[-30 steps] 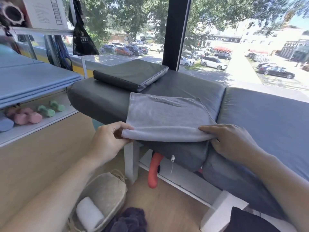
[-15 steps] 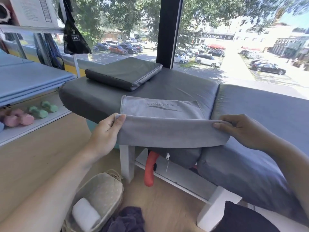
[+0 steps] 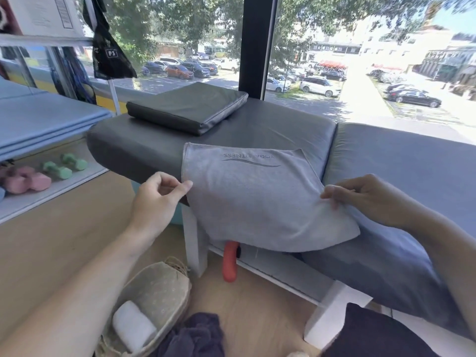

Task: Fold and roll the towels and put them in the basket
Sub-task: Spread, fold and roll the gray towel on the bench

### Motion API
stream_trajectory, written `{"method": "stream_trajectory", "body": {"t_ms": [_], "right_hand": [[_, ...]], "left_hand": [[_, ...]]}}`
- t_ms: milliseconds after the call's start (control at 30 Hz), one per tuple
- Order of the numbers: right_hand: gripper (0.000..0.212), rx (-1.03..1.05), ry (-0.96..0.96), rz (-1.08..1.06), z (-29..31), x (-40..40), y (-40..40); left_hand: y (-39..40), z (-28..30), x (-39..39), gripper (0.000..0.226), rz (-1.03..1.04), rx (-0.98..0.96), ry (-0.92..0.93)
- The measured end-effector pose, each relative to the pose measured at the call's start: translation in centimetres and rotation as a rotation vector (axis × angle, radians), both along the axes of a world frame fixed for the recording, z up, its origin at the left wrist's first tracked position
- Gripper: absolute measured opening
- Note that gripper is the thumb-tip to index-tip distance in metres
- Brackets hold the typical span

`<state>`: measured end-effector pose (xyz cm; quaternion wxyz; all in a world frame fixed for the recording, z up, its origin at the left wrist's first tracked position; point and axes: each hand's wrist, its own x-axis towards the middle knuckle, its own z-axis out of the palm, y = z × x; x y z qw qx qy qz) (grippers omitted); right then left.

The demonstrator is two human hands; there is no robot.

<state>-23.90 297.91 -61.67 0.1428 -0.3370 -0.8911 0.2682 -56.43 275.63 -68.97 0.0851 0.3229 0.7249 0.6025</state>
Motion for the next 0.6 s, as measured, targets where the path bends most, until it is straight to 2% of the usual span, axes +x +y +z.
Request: {"method": "stream_trajectory", "body": {"t_ms": [67, 100, 133, 333, 433, 500, 600], "right_hand": [[0.039, 0.067, 0.072, -0.098, -0.4, -0.2, -0.1], [0.027, 0.1, 0.064, -0.122, -0.5, -0.2, -0.1], [0.025, 0.111, 0.032, -0.132, -0.6, -0.3, -0.1], [0.047, 0.035, -0.201, -0.287, -0.2, -0.5, -0.7], [0.057, -0.051, -0.266, -0.255, 0.4, -0.1, -1.8], [0.053, -0.101, -0.223, -0.208, 0.7, 0.2, -2.3], [0.042, -0.203, -0.011, -0.222, 1.2, 0.6, -2.8]], "left_hand": [[0.1, -0.7, -0.5, 0.05, 0.033, -0.045, -0.183], [0.2, -1.1, -0.7, 0.062, 0.002, -0.082, -0.281], [0.1, -1.1, -0.7, 0.069, -0.035, -0.128, -0.337], [-0.1, -2.3, 0.4, 0.086, -0.251, -0.343, -0.366], [-0.4, -2.5, 1.0, 0.078, -0.49, -0.513, -0.44], [-0.6, -2.4, 1.4, 0.063, -0.601, -0.536, -0.475], [-0.8, -1.9, 1.6, 0.047, -0.607, -0.464, -0.56]]}}
